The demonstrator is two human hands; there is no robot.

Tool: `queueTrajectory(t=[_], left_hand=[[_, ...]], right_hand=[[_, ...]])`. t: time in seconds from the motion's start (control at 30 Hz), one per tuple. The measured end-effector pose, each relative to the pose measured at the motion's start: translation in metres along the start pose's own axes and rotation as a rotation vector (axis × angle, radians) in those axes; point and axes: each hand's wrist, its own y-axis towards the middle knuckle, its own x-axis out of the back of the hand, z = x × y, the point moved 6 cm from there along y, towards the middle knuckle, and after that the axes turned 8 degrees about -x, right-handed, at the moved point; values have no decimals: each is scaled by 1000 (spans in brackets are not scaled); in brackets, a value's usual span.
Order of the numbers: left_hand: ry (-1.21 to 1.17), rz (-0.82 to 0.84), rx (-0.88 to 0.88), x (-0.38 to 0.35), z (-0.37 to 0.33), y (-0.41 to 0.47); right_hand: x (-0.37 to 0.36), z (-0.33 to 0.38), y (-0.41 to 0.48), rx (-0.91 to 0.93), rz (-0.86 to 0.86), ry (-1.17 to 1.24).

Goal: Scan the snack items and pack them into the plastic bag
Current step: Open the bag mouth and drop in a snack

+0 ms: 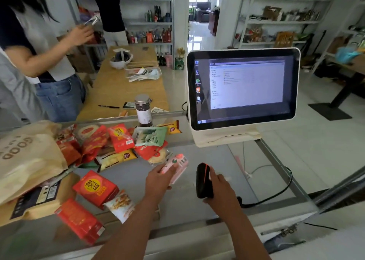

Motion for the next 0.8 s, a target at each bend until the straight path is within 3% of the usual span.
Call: queueTrajectory(t=[0.13,0.33,0.47,0.8], left_hand=[[-28,3,71,0,2,8],[89,-26,44,-4,2,10],[147,-54,3,-5,2,8],[205,-50,3,-6,-4,7]], right_hand=[[16,4,6,43,-58,26],[55,14,3,83,-141,290],[73,18,2,47,-78,441],[78,19,-1,28,-3,516]])
